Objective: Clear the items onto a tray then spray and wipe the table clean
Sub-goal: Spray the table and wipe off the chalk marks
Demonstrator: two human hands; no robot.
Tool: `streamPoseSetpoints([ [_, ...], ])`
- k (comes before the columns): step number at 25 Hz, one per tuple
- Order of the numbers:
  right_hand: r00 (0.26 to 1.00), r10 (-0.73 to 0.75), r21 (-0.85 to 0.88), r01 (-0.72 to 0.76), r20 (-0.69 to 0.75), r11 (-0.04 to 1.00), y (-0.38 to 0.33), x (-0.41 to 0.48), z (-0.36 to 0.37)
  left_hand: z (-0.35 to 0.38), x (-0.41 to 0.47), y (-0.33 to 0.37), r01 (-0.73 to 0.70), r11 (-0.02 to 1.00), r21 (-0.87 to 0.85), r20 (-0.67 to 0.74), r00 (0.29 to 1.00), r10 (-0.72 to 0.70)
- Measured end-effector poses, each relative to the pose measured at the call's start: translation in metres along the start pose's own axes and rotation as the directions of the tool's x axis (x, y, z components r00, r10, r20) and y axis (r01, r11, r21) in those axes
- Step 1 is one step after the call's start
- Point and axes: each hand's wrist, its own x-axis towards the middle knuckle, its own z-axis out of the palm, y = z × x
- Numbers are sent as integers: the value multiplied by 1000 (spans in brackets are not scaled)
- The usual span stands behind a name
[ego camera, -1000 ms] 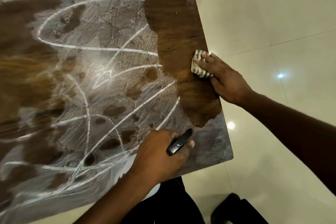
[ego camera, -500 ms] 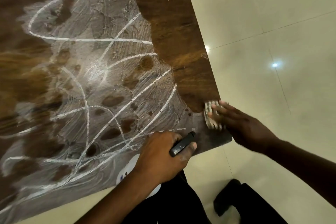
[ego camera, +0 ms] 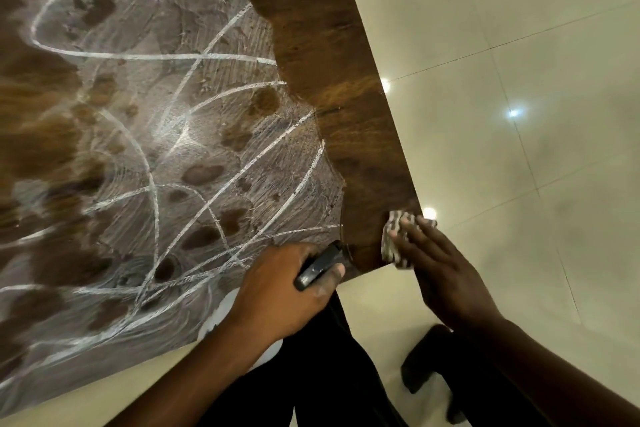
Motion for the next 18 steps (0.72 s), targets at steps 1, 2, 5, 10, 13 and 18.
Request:
streamPoseSetpoints([
  [1, 976, 196, 65, -190, -92, 980, -9, 9, 8, -2, 0, -2, 5, 1000, -7, -10, 1000, -5],
  [2, 905, 390, 164, -365, -168, 917, -28, 21, 18, -4, 0, -4, 14, 1000, -19, -19, 1000, -14],
  [5, 748, 627, 345, -541, -219, 767, -98, 41, 54, -6, -4, -5, 21, 999, -36, -32, 999, -22],
  [10, 932, -304, -52, 320, 197, 946, -64, -6, 45, -20, -12, -16, 23, 998, -55, -90, 996, -28],
  [13, 996, 88, 22, -88, -22, 996, -34, 7, 22, -31, -18, -28, 60, 991, -121, -96, 993, -71],
  [18, 762, 618, 291, -556, -196, 778, -154, 50, 71, -39, -29, -46, 132, 977, -168, -163, 974, -159],
])
